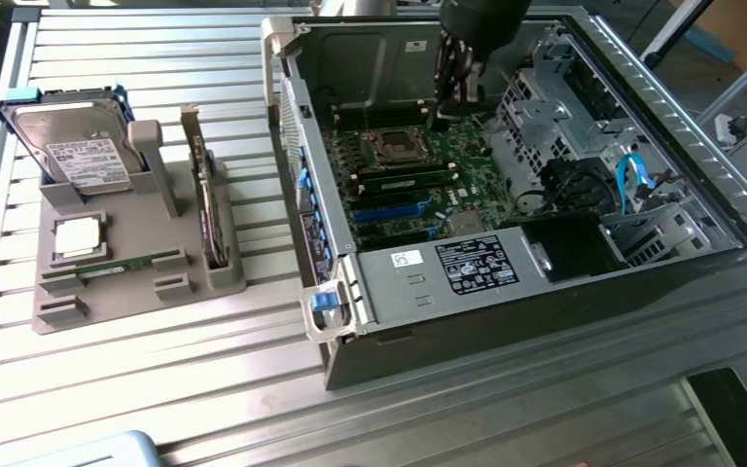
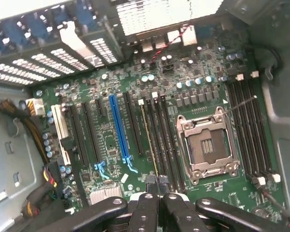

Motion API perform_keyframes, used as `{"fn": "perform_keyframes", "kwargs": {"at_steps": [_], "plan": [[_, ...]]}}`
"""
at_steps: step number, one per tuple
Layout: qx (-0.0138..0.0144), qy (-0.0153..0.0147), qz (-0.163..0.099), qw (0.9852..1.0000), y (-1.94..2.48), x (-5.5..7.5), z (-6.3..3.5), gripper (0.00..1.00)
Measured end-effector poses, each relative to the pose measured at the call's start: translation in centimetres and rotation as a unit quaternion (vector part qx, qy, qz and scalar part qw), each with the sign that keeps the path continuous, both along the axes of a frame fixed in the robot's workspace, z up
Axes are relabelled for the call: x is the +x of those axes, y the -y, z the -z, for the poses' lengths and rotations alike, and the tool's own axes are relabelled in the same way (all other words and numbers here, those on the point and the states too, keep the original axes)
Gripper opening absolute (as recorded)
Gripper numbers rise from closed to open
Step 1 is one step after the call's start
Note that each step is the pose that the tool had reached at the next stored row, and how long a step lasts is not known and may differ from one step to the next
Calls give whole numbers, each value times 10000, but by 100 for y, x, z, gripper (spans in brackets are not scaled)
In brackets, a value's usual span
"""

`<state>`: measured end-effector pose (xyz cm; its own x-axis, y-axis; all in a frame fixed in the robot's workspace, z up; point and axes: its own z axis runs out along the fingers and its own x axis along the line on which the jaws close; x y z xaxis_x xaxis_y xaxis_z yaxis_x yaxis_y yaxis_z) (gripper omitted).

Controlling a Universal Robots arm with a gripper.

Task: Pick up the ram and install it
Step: 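Press down the ram until it locks into place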

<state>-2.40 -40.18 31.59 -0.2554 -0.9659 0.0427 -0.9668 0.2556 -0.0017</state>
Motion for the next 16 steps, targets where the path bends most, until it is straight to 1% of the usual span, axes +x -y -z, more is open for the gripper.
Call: {"fn": "perform_keyframes", "kwargs": {"at_steps": [2,3,4,6,8,11,13,16], "plan": [[0,0,193,9998,0,0,1,11],[0,0,351,9994,0,0,1,11],[0,0,558,9984,0,0,2,11],[0,0,720,9974,0,0,2,11],[1,0,926,9957,0,0,3,11],[1,0,1227,9924,0,0,4,11],[0,0,1379,9904,0,0,4,11],[0,0,1681,9858,0,0,5,11]]}}
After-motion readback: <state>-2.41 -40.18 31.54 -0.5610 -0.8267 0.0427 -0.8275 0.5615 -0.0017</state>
